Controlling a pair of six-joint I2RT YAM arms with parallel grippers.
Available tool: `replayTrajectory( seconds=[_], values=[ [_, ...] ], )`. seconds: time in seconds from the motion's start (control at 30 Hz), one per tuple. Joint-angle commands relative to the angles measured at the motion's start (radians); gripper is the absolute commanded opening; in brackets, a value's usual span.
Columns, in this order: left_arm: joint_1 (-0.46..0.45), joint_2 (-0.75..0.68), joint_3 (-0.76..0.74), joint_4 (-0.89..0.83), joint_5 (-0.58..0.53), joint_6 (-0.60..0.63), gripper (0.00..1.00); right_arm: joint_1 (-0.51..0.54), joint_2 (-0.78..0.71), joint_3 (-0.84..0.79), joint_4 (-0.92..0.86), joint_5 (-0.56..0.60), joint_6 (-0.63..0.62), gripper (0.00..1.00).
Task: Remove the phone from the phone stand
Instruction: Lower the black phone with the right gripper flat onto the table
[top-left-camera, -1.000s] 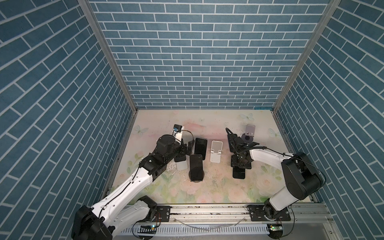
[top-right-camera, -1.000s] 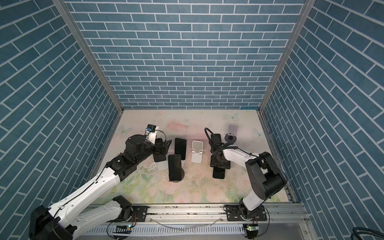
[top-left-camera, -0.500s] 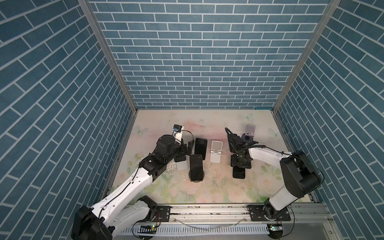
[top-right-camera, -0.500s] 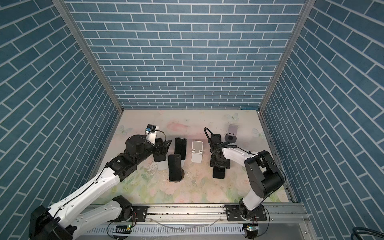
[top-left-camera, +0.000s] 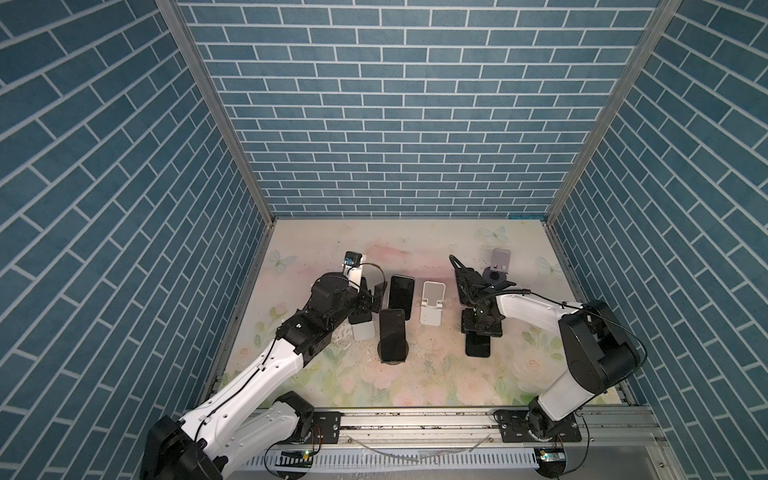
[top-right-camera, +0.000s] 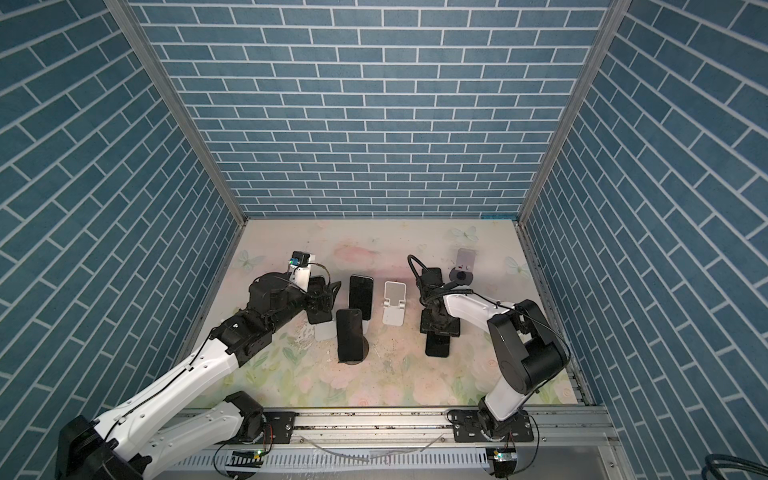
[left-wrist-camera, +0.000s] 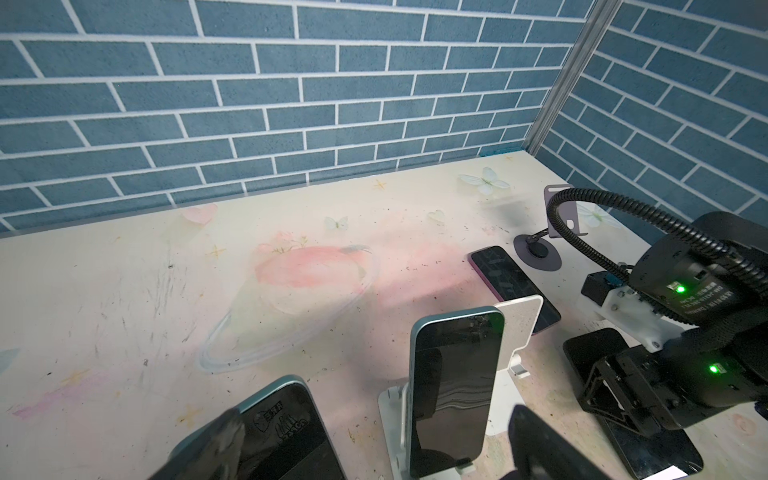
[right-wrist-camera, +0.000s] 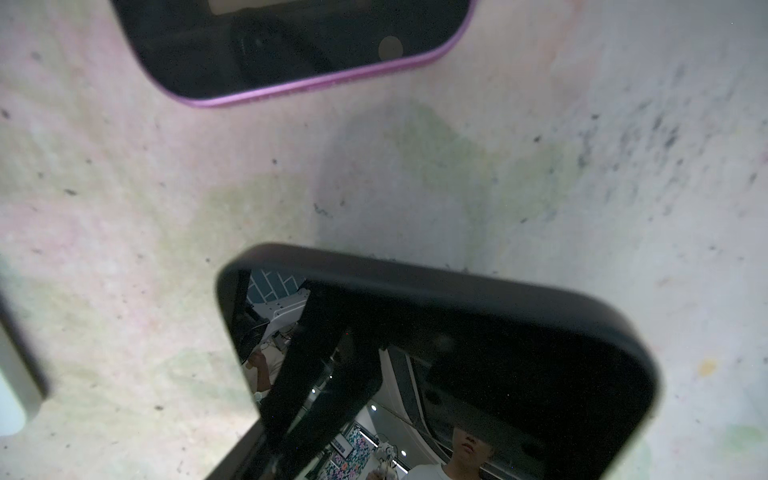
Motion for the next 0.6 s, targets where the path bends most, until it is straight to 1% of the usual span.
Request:
replayTrajectory(
  seconds=[0.0,0.27,0.37,0.57],
  values=[
    [0.004,-0.009,-0.011,0.012,-0.007,0.008,1.0,0.006,0.06,-0.041,-0.045,0.032,-0.016,0.5],
    [0.004,-0.012,-0.009,0.009,-0.007,0.008,1.0,0.008,0.072,-0.044,-0.035,0.026,-0.026,0.55],
    [0.004,-0.01,-0.006,0.006,-0.008,0.01,1.0,0.008,0.073,-0.043,-0.034,0.023,-0.031,0.58],
    [0.004,-0.008,0.003,0.003,-0.009,0.014,1.0,0.008,0.073,-0.042,-0.03,0.019,-0.036,0.61]
  ],
)
